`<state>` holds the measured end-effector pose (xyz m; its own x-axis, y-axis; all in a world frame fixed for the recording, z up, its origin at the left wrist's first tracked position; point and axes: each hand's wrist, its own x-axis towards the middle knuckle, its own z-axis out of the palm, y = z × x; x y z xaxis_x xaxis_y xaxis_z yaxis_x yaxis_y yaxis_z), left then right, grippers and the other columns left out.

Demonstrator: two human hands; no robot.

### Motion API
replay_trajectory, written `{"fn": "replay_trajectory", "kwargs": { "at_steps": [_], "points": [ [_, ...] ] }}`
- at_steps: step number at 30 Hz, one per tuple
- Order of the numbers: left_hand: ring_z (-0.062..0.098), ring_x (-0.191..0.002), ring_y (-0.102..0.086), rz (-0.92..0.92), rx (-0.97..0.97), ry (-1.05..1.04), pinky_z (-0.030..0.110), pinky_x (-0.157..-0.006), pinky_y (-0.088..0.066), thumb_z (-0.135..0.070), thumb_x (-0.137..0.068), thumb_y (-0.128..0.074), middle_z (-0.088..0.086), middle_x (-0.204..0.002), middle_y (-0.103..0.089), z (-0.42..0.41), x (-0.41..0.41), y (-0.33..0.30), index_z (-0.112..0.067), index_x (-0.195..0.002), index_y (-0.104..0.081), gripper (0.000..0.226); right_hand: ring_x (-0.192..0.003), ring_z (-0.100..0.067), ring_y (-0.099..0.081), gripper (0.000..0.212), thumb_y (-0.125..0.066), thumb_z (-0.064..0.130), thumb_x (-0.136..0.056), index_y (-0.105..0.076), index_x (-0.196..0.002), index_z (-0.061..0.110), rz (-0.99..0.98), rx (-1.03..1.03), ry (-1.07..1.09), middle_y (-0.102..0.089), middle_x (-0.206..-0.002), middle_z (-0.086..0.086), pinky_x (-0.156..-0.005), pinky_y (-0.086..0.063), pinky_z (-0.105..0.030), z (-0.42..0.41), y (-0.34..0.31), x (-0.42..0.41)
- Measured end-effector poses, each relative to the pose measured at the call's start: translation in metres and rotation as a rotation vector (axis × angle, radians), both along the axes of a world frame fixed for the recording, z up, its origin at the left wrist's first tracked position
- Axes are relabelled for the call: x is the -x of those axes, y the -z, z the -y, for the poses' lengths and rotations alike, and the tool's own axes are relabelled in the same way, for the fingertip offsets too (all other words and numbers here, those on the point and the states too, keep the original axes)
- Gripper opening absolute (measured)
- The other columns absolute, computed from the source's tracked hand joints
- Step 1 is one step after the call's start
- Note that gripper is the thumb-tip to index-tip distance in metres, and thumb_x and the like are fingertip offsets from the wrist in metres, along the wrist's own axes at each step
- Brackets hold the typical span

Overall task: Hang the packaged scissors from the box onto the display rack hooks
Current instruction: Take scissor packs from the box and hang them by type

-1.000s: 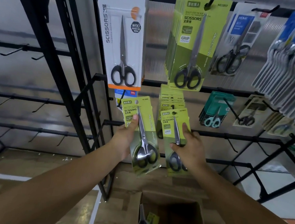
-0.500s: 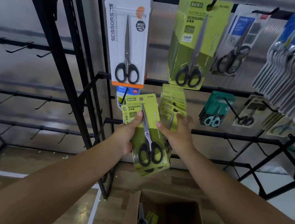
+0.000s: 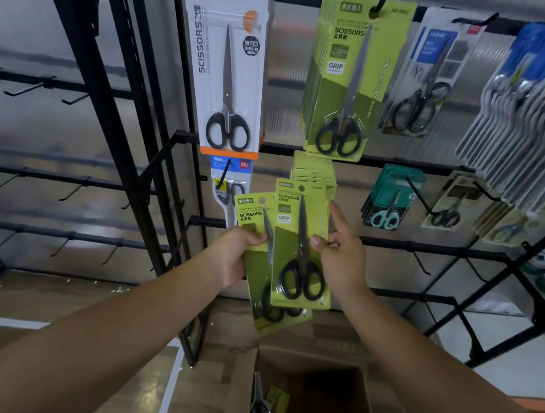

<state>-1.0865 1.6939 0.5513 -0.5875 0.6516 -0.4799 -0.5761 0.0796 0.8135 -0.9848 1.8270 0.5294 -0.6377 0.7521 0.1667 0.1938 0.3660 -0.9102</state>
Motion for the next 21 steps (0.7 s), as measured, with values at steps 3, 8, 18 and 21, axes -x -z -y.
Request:
{"fn": "replay_trajectory", "kwargs": {
  "at_steps": [3,8,18,21],
  "points": [
    [0.032,-0.109,-0.056,-0.081,0.083,-0.102,0.049,-0.097,-0.043,0.004,-0.090,-0.049,0.014,-0.118,-0.060,0.005,0.006,0.002,-0.002,-0.116,-0.056,0.027,-0.072,-0.017,-0.053,0.058,-0.058,0.008,-0.090,-0.038,-0.142,0.023,0.104,-0.059,0.043,-0.048,-0.077,0.004,-0.068,-0.037,-0.015,-0.014,0.004,-0.007],
    [0.028,-0.085,-0.060,-0.117,0.057,-0.123,0.036,-0.075,-0.050,0.007,-0.090,-0.049,0.016,-0.108,-0.061,0.017,0.012,0.001,0.001,-0.122,-0.054,0.033,-0.111,-0.027,-0.052,0.053,-0.051,0.013,-0.095,-0.034,-0.144,0.018,0.315,-0.195,0.033,-0.057,-0.123,-0.016,-0.089,-0.036,-0.022,-0.021,0.010,-0.010],
    [0.031,-0.100,-0.060,-0.139,0.046,-0.200,0.041,-0.085,-0.049,0.006,-0.087,-0.056,0.017,-0.113,-0.063,0.017,0.011,-0.001,0.002,-0.120,-0.056,0.034,-0.136,-0.024,-0.028,0.063,-0.051,0.018,-0.094,-0.019,-0.148,0.017,0.441,-0.270,-0.142,-0.028,-0.149,-0.004,-0.107,-0.029,-0.031,-0.012,-0.020,0.027],
    [0.024,-0.084,-0.063,-0.189,-0.030,-0.112,0.033,-0.074,-0.052,0.007,-0.088,-0.053,0.014,-0.100,-0.065,0.012,0.005,-0.001,-0.001,-0.110,-0.062,0.025,-0.113,-0.003,-0.049,0.073,-0.064,0.020,-0.087,-0.022,-0.147,0.031,0.084,0.055,-0.409,-0.052,-0.117,0.020,-0.086,-0.041,-0.018,0.018,-0.019,0.014]
  ]
}}
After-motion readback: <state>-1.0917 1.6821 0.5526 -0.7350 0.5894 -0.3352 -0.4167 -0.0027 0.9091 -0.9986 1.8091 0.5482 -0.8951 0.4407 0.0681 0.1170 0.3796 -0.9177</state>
